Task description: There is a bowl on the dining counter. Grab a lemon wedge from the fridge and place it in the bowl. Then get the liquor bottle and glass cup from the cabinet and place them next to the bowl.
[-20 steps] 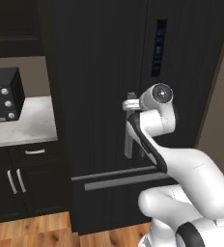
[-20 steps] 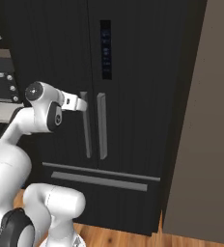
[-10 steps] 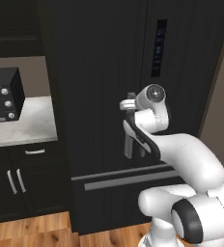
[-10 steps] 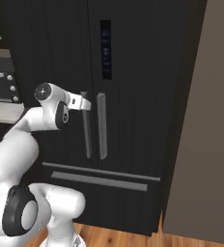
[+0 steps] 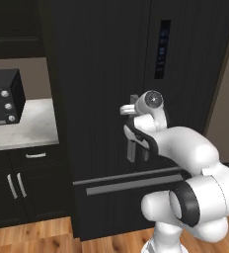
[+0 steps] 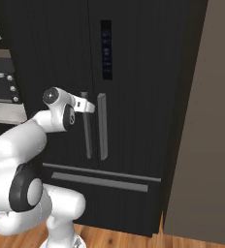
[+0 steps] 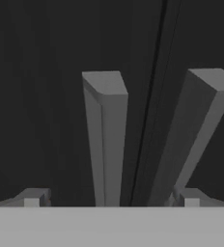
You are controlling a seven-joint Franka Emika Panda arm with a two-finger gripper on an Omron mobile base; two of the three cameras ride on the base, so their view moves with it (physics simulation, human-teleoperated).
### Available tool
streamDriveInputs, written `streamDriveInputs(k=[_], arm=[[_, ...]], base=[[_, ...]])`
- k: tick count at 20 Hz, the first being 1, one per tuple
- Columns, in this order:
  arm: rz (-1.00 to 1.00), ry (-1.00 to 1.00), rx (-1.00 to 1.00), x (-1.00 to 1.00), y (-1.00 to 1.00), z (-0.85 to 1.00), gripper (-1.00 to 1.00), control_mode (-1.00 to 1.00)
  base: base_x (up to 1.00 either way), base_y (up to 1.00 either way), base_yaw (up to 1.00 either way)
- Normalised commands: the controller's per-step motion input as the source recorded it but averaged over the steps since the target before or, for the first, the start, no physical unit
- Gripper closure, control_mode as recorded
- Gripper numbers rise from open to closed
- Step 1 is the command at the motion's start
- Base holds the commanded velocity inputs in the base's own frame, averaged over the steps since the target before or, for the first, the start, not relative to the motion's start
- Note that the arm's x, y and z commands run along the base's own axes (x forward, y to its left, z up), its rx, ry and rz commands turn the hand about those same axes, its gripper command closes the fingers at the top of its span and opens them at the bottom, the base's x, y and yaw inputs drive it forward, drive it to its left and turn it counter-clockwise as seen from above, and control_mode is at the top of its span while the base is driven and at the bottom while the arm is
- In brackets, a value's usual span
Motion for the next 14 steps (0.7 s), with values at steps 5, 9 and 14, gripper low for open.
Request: streamDriveInputs(k=[5,9,14], arm=[[0.0,0.0,0.0,0.34,0.0,-0.28,-1.0,-1.0],[0.0,0.0,0.0,0.38,0.0,-0.24,-1.0,-1.0],[0.0,0.0,0.0,0.47,0.0,-0.21,-1.0,-1.0]], base=[[0.0,0.0,0.0],[0.0,0.0,0.0],[0.0,0.0,0.0]])
